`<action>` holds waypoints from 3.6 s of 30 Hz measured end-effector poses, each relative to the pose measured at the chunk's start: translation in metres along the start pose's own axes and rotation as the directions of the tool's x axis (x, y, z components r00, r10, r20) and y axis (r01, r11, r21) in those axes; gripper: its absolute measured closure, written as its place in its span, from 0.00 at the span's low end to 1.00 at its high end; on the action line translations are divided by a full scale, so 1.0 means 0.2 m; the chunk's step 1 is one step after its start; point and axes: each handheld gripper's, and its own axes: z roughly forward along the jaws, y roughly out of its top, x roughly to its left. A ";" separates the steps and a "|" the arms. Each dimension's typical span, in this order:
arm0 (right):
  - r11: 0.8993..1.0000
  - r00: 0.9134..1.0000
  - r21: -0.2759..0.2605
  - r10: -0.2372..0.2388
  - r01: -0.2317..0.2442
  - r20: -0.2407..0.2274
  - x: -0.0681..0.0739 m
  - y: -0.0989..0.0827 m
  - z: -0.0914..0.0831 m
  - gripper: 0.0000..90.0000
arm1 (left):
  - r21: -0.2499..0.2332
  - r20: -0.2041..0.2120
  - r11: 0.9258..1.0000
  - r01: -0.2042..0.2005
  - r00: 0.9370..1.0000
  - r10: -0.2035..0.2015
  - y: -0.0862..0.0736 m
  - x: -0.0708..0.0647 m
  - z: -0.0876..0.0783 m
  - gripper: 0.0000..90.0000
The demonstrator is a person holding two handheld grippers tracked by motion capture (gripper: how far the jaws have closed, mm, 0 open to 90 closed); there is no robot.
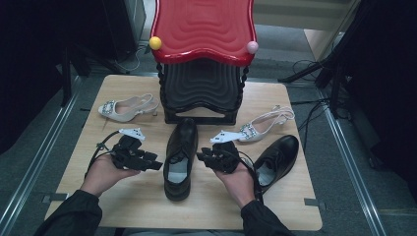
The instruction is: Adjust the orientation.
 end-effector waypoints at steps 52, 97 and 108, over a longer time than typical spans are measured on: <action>0.990 0.990 0.072 0.111 -0.117 0.085 -0.16 -0.27 -0.57 0.67 | 0.007 0.029 0.999 -0.050 0.998 0.050 0.15 0.03 0.03 0.45; 0.942 0.956 0.181 0.262 -0.283 0.130 -0.16 -0.31 -0.46 0.88 | 0.004 0.028 0.999 -0.043 0.999 0.043 0.16 0.05 0.04 0.45; 0.937 0.951 0.166 0.294 -0.307 0.097 -0.09 -0.27 -0.45 0.89 | 0.000 0.022 0.999 -0.046 0.999 0.046 0.16 0.05 0.04 0.45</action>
